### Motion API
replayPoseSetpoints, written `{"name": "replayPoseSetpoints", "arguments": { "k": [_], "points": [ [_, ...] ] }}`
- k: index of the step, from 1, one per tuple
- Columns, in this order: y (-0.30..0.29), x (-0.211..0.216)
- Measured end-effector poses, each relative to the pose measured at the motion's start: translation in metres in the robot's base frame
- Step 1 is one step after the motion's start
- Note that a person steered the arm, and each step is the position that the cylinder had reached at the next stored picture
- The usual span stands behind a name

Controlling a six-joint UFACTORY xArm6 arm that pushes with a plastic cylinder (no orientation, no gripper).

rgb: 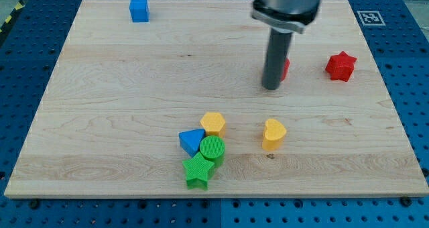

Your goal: Push the red circle into the red star

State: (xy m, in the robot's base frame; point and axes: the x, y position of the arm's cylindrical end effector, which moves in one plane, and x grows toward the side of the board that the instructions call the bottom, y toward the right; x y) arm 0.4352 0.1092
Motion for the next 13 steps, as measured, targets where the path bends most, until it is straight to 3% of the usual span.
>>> {"name": "replayPoseSetpoints", "arguments": {
  "k": [4, 5, 6, 7, 8, 9, 11, 13],
  "points": [
    [-0.005, -0.02],
    [-0.056, -0.028],
    [-0.052, -0.08],
    [0.0, -0.081],
    [0.003, -0.075],
    [-0.049, -0.075],
    [0.002, -0.027],
    [0.049, -0.045]
  ]
}}
